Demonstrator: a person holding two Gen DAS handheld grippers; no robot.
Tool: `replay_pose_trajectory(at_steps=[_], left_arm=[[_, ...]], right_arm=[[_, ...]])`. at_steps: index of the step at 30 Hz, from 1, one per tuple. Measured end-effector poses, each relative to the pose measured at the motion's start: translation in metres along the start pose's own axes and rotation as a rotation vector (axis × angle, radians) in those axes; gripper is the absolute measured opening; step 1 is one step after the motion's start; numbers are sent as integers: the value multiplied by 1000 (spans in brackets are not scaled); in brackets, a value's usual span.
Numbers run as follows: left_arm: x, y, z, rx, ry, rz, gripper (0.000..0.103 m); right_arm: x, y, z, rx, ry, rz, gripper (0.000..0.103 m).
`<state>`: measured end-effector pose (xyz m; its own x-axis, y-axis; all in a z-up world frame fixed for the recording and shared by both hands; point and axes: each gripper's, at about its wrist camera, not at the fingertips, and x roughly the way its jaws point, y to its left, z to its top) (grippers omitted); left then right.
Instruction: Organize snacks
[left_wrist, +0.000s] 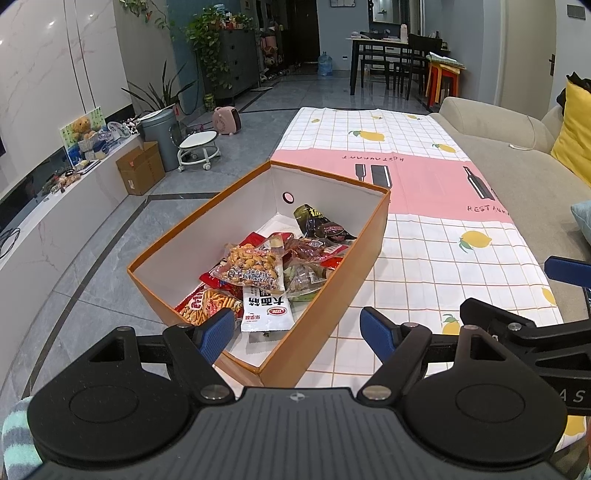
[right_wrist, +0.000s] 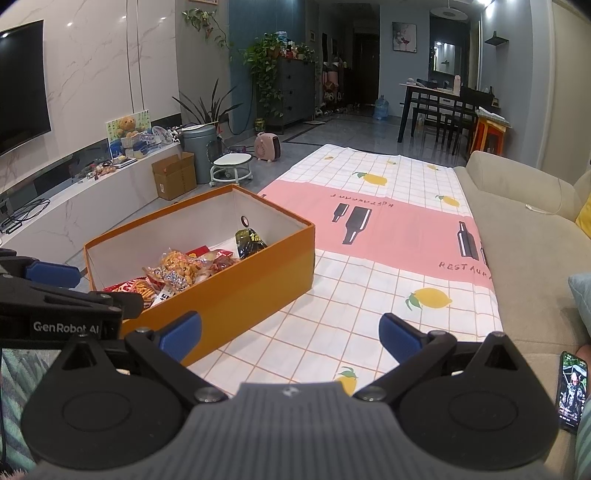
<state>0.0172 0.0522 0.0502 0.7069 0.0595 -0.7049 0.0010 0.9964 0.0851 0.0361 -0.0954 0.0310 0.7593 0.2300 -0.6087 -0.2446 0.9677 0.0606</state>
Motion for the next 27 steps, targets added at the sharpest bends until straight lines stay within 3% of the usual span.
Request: replay_pose_trajectory(at_steps=[27], left_arm=[[1, 6, 2, 5, -3, 10, 91]], right_arm=[[3, -3, -2, -3, 12, 8, 99]])
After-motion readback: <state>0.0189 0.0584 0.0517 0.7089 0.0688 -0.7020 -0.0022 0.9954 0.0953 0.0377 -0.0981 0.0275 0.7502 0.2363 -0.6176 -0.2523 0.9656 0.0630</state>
